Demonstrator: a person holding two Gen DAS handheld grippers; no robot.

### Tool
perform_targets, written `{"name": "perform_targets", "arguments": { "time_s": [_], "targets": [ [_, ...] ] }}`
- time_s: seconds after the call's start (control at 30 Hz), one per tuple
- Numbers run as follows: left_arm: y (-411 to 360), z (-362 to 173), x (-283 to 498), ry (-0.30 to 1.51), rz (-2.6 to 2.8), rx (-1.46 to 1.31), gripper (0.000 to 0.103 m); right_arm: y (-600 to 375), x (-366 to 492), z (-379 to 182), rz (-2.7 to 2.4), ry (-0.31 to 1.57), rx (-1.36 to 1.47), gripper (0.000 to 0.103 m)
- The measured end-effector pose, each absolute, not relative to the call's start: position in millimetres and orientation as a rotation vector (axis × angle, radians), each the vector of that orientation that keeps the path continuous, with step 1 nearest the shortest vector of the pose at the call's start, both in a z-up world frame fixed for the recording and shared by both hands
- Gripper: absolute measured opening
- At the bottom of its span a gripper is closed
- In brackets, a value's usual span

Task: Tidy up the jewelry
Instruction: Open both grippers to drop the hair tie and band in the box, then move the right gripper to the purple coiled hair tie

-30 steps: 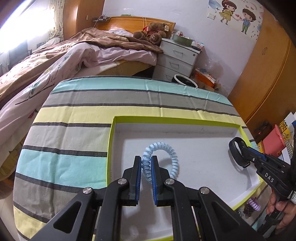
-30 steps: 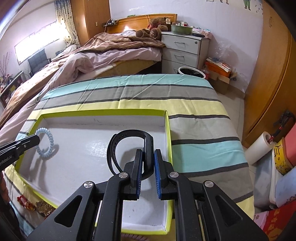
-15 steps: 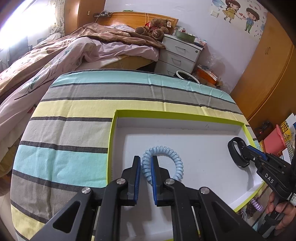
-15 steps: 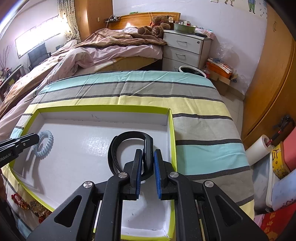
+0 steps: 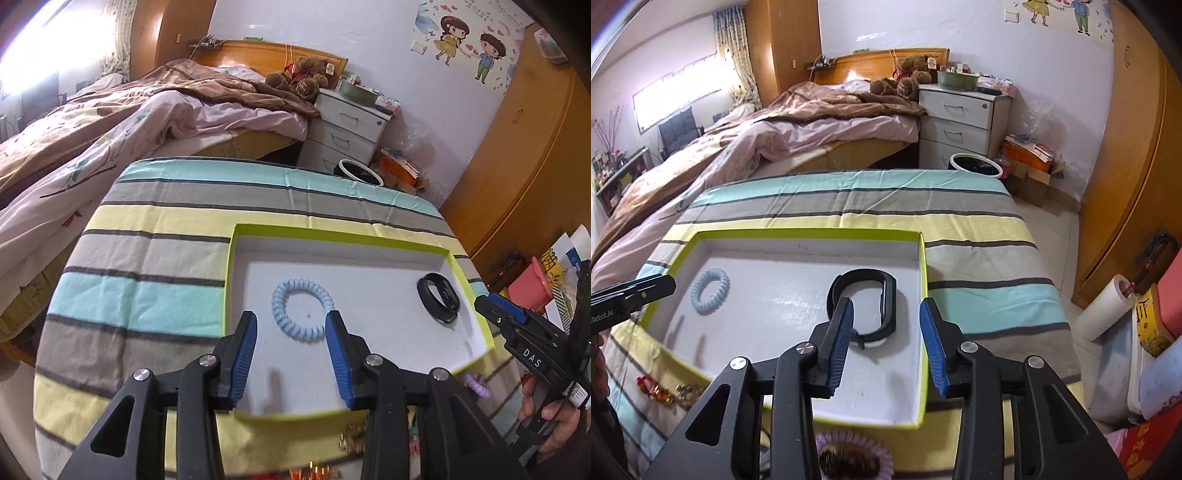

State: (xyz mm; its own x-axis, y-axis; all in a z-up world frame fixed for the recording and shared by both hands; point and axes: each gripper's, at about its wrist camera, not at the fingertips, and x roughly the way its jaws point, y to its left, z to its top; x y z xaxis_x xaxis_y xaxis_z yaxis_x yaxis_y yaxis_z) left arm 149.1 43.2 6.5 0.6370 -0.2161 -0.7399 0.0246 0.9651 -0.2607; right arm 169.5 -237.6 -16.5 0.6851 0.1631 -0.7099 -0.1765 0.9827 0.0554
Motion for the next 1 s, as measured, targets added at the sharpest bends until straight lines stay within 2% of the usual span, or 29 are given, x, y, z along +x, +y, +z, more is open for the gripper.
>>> {"name": "perform_targets", "arguments": {
  "time_s": [0.43,0.97,1.0],
  "targets": [
    [54.6,4.7,76.9,0.858,-0.123,-0.246,0.039,-252.9,100.7,-15.3,0.365,0.76,0.028,0.038],
    [55.7,-13.1,50.0,0.904,-0.114,-0.226,0.039,-227.5,74.4,-36.0,0.391,0.8,-0.137,0.038],
    [56.1,-14.2,49.2,0.905,-0.115,-0.224,0.039,-226.5,74.3,-36.6,0.38,0.798,-0.151,0.034]
  ]
}}
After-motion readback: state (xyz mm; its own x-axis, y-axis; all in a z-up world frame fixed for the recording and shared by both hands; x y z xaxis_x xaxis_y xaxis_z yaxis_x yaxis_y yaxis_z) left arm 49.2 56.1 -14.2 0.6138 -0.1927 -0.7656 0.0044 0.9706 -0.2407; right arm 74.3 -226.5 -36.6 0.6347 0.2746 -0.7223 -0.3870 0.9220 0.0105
